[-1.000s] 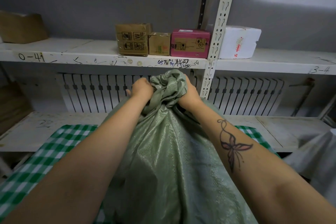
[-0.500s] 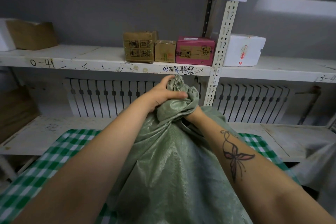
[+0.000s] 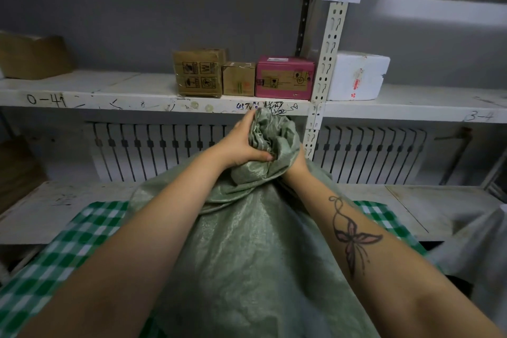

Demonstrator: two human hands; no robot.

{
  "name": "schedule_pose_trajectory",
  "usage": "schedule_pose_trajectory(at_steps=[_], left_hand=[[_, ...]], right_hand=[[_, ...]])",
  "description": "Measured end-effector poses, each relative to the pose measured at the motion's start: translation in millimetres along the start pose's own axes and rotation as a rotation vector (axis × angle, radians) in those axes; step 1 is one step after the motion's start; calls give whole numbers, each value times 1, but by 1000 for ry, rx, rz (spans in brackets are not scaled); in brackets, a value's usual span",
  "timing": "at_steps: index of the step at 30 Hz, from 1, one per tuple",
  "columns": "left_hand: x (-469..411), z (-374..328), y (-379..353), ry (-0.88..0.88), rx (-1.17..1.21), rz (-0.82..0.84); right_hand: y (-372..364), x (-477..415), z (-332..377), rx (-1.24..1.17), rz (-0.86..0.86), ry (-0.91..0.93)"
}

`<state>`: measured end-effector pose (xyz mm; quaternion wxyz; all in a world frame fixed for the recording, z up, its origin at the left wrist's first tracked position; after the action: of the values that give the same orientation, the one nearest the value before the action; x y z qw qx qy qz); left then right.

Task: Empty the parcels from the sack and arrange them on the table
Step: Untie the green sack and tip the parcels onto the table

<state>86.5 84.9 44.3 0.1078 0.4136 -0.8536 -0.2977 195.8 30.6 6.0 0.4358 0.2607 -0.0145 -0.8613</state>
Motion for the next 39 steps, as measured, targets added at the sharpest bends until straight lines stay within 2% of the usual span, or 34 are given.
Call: schedule_pose_trajectory(at_steps=[2, 3, 5, 7, 10, 14, 15, 16, 17, 19, 21, 23, 24, 26, 28, 34, 36, 39], left_hand=[[-1, 10, -5, 44, 54, 62], [-1, 14, -6, 65, 70, 83], [-1, 22, -8, 86, 76, 104], [-1, 26, -9, 87, 45, 41], [0, 25, -11, 98, 51, -137], [-1, 33, -7, 150, 47, -326], [0, 35, -5, 167, 38, -357], [0, 37, -4, 179, 27, -376], [1, 38, -3, 186, 22, -384], [1, 39, -4, 182, 36, -383], [0, 37, -5, 170, 33, -381], [0, 37, -6, 159, 21, -377], [-1, 38, -7, 155, 14, -373], [-1, 39, -8, 157, 10, -366], [-1, 42, -9, 161, 23, -358], [-4, 30, -7, 153, 96, -385], [-8, 26, -5, 163, 111, -380], [-11, 28, -8, 184, 45, -299]], right_hand=[[-1, -1, 7, -41, -2, 63], [-2, -1, 12, -23, 51, 56], [-8, -4, 17, 33, 280, 42], [-7, -2, 19, 1, 409, 39], [-9, 1, 17, -318, 377, -81], [0, -1, -2, -864, 222, -330], [4, -2, -7, -936, 167, -382], [9, -4, -15, -905, 118, -412], [13, -7, -23, -731, 82, -416], [24, -13, -34, -46, 120, -303], [20, -15, -45, 626, 396, -168], [16, -8, -56, 971, 605, -214], [18, -5, -57, 1045, 630, -278], [24, -3, -60, 1029, 568, -332], [25, -4, -62, 878, 468, -221], [42, -20, -13, 523, -81, 53], [41, -25, 3, 433, -136, 156], [33, -26, 1, 398, -53, 171]])
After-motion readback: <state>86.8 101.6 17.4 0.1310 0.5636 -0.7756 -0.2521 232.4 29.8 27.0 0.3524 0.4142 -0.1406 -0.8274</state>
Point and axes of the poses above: each hand's wrist, its own x-axis away from the middle knuckle, its own y-axis out of the back of the hand, z = x × y, the point moved 5 cm from there along -x, towards the middle knuckle, and after that the axes turned 13 degrees about y, right-handed, at the moved point
